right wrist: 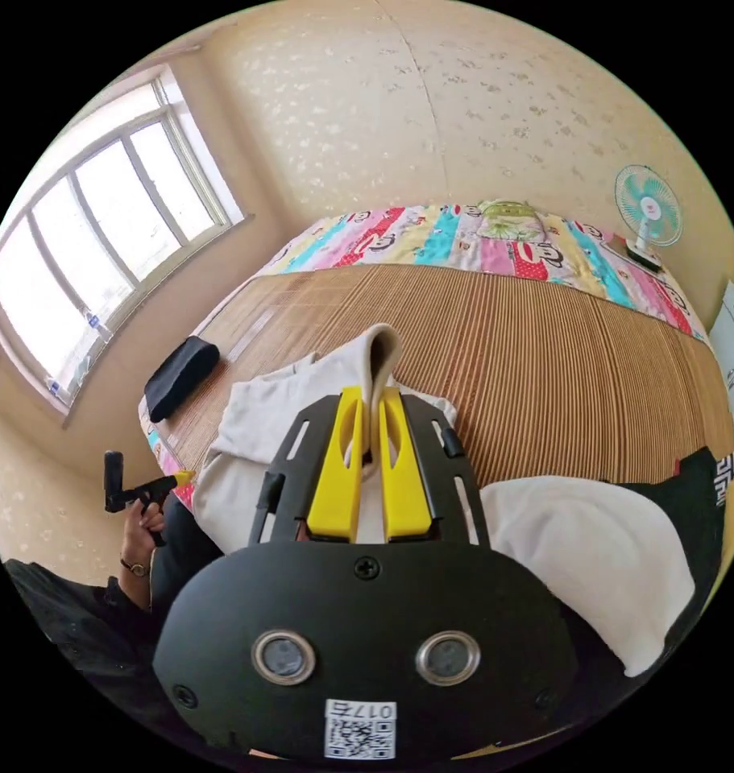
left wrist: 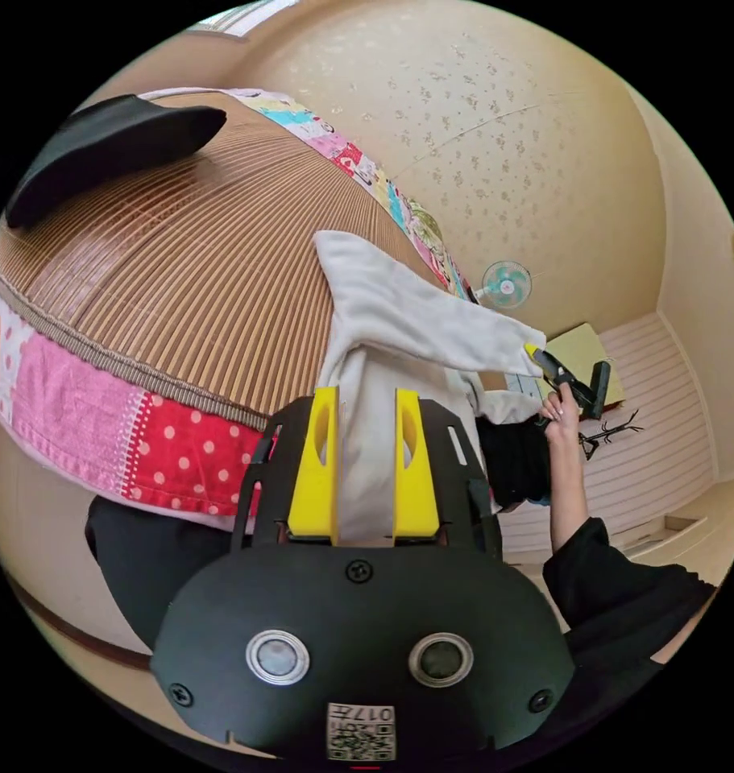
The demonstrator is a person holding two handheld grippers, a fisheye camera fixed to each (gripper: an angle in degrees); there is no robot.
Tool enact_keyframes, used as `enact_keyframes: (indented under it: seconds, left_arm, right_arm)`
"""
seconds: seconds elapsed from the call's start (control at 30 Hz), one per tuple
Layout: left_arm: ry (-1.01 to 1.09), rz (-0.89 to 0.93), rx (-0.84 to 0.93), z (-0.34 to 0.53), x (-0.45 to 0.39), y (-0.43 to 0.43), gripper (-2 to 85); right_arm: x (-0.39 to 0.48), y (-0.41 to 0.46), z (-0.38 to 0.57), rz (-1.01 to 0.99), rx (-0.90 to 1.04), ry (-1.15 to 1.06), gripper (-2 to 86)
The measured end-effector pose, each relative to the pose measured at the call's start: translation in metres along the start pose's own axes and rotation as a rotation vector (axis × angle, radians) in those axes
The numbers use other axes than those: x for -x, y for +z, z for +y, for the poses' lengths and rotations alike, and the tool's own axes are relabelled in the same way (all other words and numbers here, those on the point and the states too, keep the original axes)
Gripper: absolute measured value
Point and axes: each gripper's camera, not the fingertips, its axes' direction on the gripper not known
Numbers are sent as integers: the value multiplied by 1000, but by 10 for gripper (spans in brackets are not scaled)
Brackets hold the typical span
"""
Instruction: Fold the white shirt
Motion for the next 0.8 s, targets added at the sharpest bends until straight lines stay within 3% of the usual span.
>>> enact_keyframes:
  seconds: [0.07, 0.17, 0.4, 0.5, 0.63, 0.8]
  left_arm:
    - [-23, 24, -66, -18, 6, 4, 106]
    - [41, -1, -96, -28, 2, 17, 110]
    - [172, -4, -189, -4, -12, 49, 122]
    - [212, -78, -157, -4, -24, 62, 126]
    - [308, -119, -138, 8, -42, 67, 125]
    - [388, -176, -5, 6, -47, 95, 122]
  right_arm:
    - [-45, 76, 1, 7, 238, 92, 41]
    - [-64, 135, 18, 64, 391, 101, 52]
    - [-9, 127, -4, 235, 252, 12, 91]
    - [46, 140, -36, 165, 223, -94, 97]
    - [138, 218, -74, -119, 384, -315, 94]
    - [206, 308, -97, -332, 468, -372, 91]
